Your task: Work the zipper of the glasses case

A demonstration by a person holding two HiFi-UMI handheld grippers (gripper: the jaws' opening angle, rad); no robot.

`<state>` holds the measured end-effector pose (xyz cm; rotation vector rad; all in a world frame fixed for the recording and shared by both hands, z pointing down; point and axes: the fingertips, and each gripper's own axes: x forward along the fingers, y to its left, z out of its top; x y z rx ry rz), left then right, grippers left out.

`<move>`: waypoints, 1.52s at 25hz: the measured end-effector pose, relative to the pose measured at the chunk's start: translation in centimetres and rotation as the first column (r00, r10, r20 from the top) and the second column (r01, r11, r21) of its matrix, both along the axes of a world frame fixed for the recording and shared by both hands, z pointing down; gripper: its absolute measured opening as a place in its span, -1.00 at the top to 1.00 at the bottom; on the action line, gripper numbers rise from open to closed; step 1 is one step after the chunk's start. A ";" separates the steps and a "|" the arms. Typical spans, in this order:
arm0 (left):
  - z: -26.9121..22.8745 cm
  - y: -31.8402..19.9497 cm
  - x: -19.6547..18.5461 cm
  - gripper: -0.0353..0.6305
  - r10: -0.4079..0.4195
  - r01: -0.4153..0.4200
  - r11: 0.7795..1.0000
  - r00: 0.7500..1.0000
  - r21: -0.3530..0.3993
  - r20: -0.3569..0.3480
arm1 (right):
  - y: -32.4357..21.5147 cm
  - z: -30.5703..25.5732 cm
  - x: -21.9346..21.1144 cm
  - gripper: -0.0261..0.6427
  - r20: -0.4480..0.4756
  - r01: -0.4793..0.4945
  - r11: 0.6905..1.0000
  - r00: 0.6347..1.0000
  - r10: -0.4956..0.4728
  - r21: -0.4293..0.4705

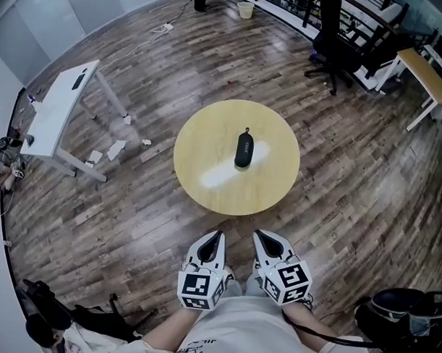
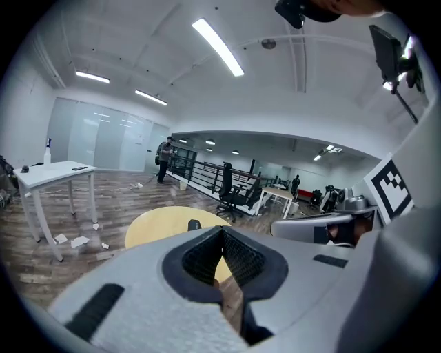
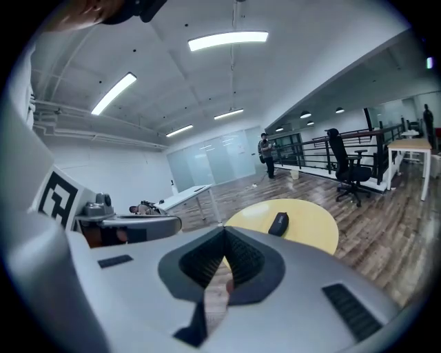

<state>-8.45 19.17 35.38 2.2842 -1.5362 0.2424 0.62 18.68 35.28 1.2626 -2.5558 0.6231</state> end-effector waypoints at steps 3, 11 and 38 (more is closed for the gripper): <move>-0.8 1.5 1.1 0.88 -0.020 0.020 1.000 1.000 0.019 0.004 | 1.3 -0.5 1.0 0.92 0.010 -0.011 1.000 1.000 0.011 0.005; -1.4 1.9 3.3 0.88 -0.066 0.066 0.997 0.998 0.041 -0.004 | 1.7 -0.4 3.1 0.92 0.006 0.018 1.000 1.000 -0.018 0.013; -1.9 1.9 5.3 0.88 -0.062 0.062 0.997 0.998 0.043 0.011 | 1.4 -0.5 3.7 0.92 -0.052 0.060 0.998 0.997 -0.059 0.014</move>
